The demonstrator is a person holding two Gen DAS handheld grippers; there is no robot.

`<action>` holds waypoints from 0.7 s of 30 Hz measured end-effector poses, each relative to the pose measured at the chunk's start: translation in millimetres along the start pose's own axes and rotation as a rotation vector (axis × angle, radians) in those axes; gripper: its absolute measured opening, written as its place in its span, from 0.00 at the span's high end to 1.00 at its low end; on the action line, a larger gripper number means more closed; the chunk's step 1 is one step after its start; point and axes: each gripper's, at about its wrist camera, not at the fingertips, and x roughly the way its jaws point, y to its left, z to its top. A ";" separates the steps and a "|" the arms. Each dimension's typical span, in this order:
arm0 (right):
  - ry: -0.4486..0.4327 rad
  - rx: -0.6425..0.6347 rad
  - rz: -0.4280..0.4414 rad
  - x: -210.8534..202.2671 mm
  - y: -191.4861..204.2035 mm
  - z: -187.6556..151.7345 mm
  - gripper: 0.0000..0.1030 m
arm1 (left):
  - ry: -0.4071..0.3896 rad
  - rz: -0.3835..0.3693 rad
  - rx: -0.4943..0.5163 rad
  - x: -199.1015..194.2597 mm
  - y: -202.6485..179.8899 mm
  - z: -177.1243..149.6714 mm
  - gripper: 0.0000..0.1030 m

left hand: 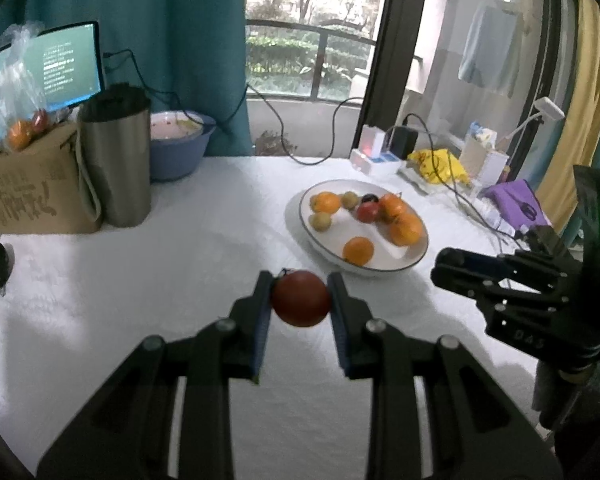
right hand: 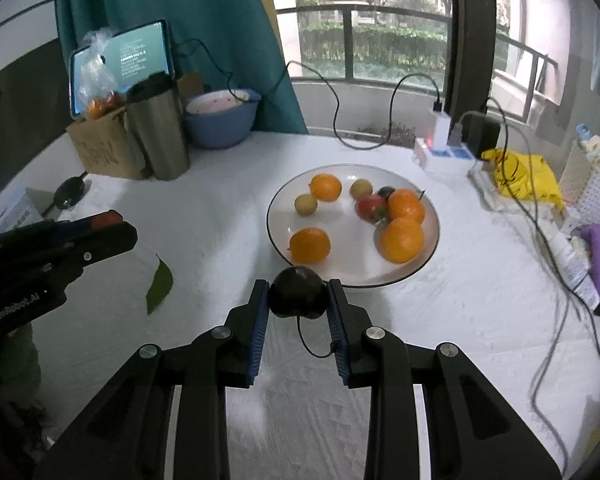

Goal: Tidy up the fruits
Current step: 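Carry the small tomato and dark plum over the white plate with both grippers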

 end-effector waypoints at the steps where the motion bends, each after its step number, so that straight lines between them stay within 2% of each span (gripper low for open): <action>1: -0.007 -0.001 -0.001 -4.4 -0.4 1.0 0.70 | -0.004 -0.001 0.001 -1.9 -2.0 1.3 0.72; 12: -0.071 -0.004 -0.015 -39.1 -14.1 16.6 0.70 | -0.041 -0.023 0.023 -15.0 -28.1 21.5 0.72; 21: -0.115 0.005 -0.033 -52.6 -37.2 33.9 0.70 | -0.063 -0.035 0.042 -10.7 -45.8 43.5 0.72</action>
